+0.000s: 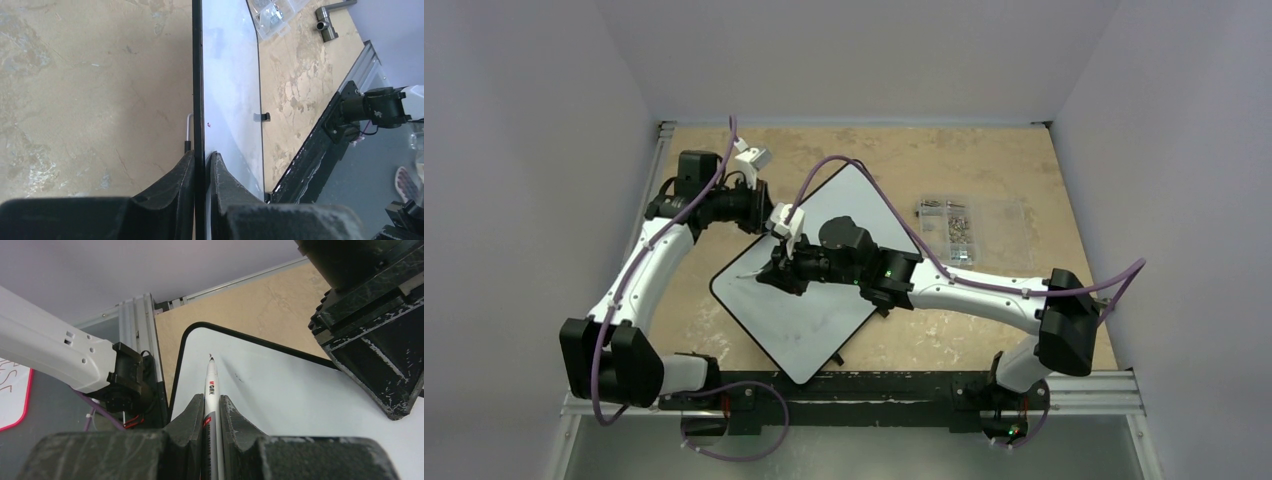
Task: Write a sentence on the whiteboard
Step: Hold the whiteboard on the whiteboard stand, then write a sentence on the whiteboard.
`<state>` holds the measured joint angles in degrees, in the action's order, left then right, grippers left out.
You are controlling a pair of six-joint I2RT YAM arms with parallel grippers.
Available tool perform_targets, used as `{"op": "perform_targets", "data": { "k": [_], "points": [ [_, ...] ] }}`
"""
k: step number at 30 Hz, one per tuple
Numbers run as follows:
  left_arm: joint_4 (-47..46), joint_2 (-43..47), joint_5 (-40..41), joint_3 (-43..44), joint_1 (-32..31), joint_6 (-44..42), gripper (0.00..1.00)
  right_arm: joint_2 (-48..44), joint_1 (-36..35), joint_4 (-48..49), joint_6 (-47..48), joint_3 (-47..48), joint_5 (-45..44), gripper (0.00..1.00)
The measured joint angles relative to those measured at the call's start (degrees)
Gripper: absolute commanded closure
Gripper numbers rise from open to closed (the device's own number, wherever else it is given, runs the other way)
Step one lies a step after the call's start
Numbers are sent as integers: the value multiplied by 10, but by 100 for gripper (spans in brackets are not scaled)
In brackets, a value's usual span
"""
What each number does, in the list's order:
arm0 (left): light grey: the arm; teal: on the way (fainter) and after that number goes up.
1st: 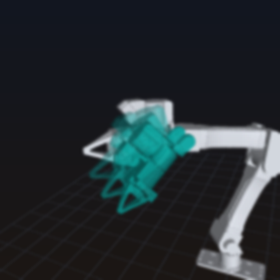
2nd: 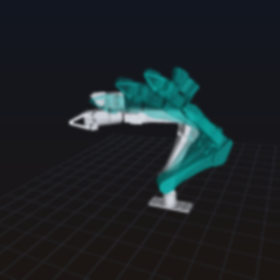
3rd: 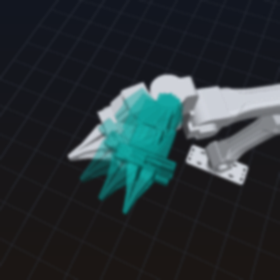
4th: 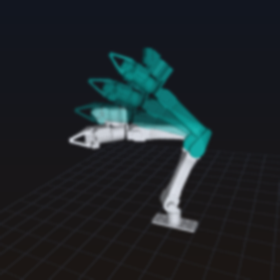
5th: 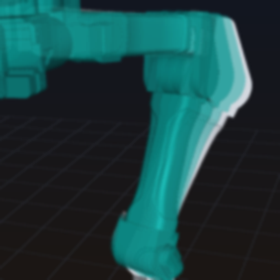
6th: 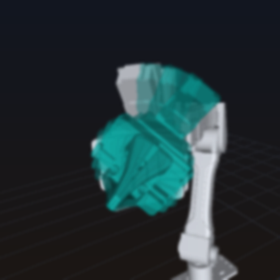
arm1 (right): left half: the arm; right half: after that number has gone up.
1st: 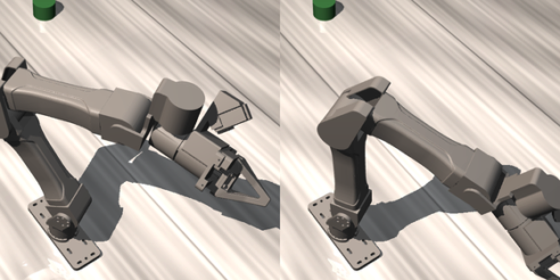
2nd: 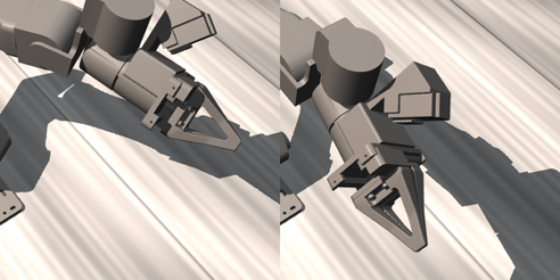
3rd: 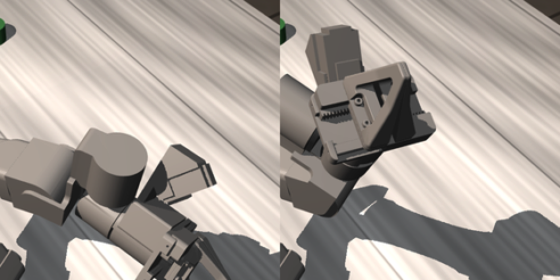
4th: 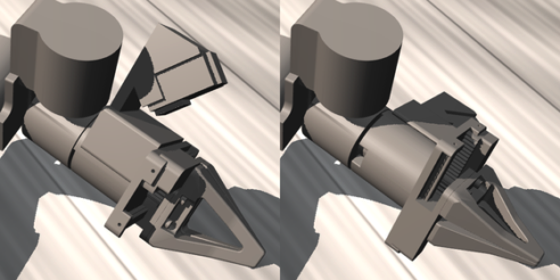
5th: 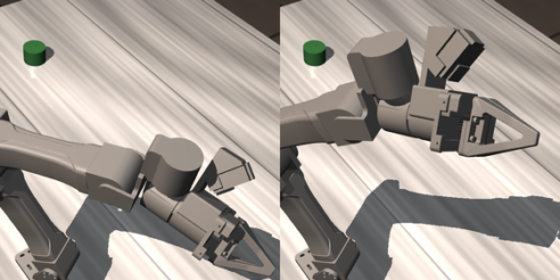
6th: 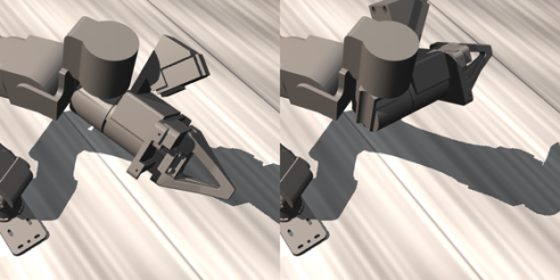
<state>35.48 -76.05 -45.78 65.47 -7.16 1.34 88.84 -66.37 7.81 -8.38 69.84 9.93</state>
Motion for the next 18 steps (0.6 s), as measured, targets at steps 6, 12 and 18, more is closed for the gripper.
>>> {"op": "perform_targets", "data": {
  "k": [6, 12, 18],
  "points": [
    [-20, 39, 22, -17, -22, -12, 100, 0, 0, 0, 1, 0, 0, 100],
    [-21, 44, 31, -19, -27, -12, 100, 0, 0, 5, 1, 0, 0, 100],
    [-24, 45, 36, -21, -27, -16, 100, -1, 0, 20, 0, -17, 0, 100]
  ]
}}
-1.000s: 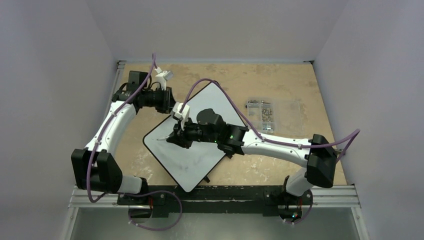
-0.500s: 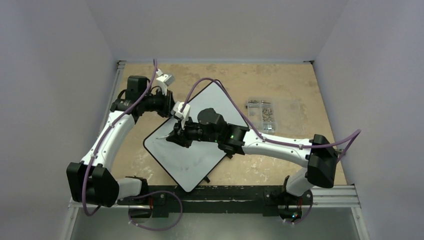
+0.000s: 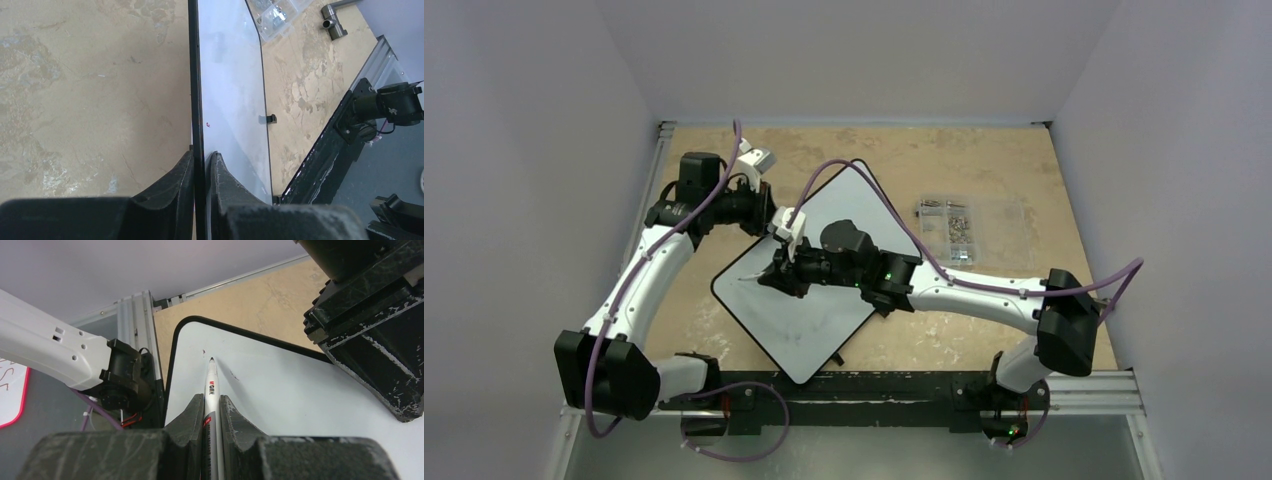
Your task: Write a sentence on the whiteboard
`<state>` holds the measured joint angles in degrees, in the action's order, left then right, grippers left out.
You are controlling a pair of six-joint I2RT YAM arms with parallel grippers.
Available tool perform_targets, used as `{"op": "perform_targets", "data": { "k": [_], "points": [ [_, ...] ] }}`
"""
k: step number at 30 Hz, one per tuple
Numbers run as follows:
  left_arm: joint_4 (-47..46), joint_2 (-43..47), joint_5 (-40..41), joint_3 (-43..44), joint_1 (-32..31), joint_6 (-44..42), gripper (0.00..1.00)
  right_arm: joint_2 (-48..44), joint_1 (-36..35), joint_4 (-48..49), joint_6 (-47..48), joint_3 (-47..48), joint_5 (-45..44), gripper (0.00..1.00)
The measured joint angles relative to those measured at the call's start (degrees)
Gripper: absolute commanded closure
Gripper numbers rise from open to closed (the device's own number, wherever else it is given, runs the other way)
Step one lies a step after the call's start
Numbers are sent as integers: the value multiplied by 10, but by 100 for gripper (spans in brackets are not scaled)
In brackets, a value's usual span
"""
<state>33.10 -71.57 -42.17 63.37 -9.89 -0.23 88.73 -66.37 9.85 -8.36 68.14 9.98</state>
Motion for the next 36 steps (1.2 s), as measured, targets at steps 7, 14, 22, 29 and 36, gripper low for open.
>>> {"op": "perform_targets", "data": {
  "k": [7, 14, 22, 29, 36],
  "points": [
    [-2, 3, 7, -3, -1, 0, 100, 0, 0, 4, 0, -6, 0, 100],
    [-3, 6, 14, -3, -7, 0, 100, 0, 0, 6, 1, -6, 2, 100],
    [-3, 8, 17, -3, -8, -1, 100, 9, 0, 8, 1, 3, 2, 100],
    [-3, 8, 21, -3, -9, -2, 100, 26, 0, 8, 0, 7, 0, 100],
    [-3, 8, 23, -3, -10, -5, 100, 26, 0, 9, -2, 6, 0, 100]
  ]
}}
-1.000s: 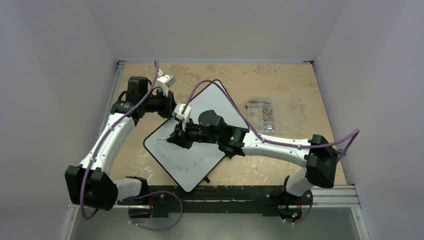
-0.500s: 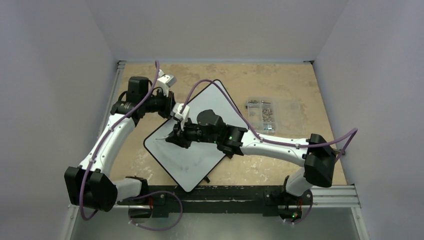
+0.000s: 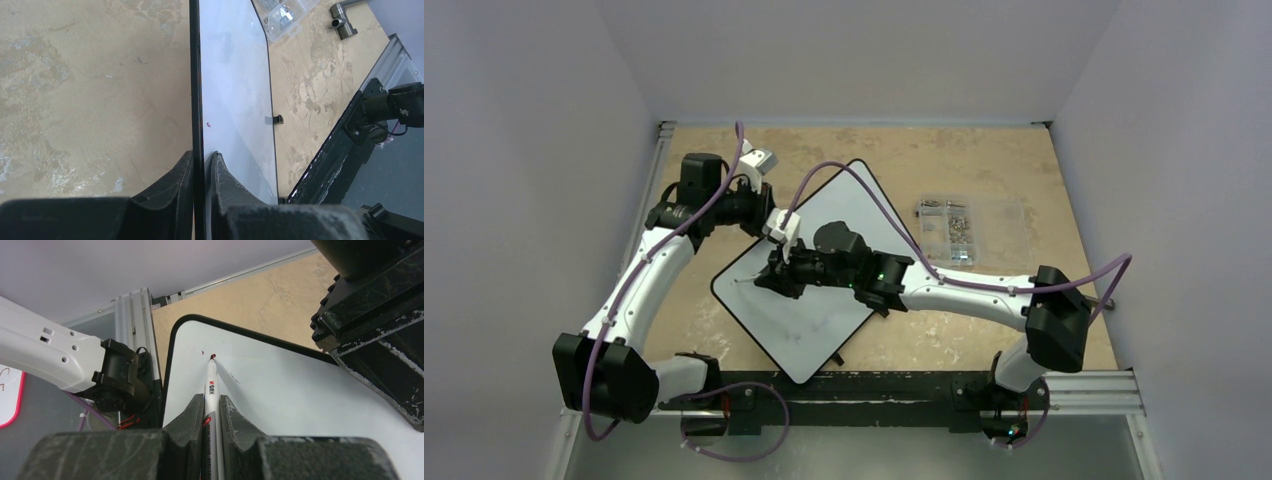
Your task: Write a sentence on the whiteboard
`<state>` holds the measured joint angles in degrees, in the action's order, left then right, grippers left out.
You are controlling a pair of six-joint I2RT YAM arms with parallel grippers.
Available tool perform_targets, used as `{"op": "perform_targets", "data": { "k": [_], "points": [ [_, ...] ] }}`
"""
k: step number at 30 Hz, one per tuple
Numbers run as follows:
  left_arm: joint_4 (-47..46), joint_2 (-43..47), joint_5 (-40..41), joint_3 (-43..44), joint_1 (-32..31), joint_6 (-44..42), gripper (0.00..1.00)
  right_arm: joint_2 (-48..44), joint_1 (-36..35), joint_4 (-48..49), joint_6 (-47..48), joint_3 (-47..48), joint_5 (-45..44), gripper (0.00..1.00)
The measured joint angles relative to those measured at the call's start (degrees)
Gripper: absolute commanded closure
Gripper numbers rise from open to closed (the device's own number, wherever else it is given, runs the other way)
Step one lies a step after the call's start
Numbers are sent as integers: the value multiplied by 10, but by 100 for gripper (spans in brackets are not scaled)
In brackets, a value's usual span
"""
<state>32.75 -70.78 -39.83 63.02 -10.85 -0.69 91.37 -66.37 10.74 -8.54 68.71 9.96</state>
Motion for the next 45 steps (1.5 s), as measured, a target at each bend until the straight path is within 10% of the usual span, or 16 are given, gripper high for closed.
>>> {"op": "perform_targets", "data": {
  "k": [18, 45],
  "points": [
    [0, 0, 6, 0, -1, 0, 100, -44, -10, 21, -35, -98, 0, 100],
    [-1, 3, 12, -1, -5, -2, 100, 10, -11, -17, -35, 21, -37, 100]
  ]
}}
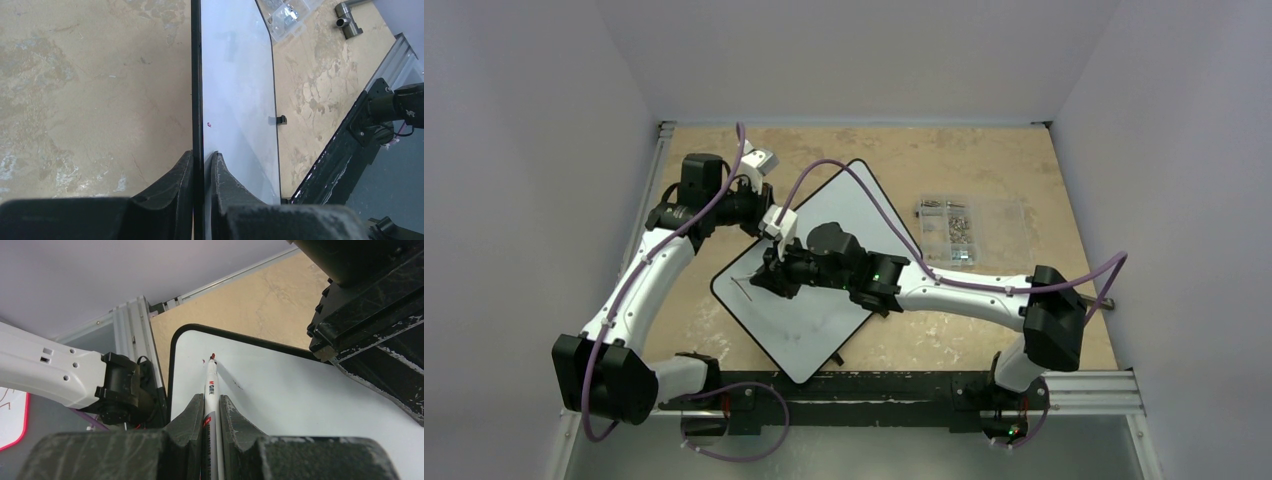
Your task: Write a sentence on the whiteboard
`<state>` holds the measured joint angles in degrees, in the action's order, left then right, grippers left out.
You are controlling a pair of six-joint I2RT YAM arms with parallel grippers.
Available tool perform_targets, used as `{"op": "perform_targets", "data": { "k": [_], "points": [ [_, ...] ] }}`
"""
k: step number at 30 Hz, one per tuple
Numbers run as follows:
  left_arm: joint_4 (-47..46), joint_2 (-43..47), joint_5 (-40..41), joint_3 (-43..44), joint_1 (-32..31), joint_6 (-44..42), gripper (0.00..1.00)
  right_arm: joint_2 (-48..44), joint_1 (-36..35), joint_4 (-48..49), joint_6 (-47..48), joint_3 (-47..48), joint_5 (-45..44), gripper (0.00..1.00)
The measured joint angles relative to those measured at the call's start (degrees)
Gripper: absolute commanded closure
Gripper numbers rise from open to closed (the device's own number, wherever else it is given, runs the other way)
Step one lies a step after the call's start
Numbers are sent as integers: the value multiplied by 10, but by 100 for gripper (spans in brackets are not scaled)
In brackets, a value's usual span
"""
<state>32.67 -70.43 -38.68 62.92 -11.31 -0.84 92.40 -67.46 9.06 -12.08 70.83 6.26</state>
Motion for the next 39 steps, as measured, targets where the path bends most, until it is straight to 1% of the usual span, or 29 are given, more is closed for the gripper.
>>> {"op": "perform_targets", "data": {
  "k": [8, 18, 23, 30, 39],
  "points": [
    [0, 0, 1, 0, 0, -3, 100, -2, -3, -5, -10, 0, -17, 100],
    [0, 0, 3, 0, -1, -3, 100, -17, -4, -27, -23, -2, -72, 100],
    [0, -1, 4, 0, -1, -3, 100, -37, -3, -35, -22, -27, -92, 100],
    [1, -1, 7, 0, -1, -3, 100, -44, -3, -35, -17, -47, -74, 100],
    [1, -1, 6, 0, -1, -3, 100, -44, -3, -44, -4, -56, -15, 100]
  ]
}}
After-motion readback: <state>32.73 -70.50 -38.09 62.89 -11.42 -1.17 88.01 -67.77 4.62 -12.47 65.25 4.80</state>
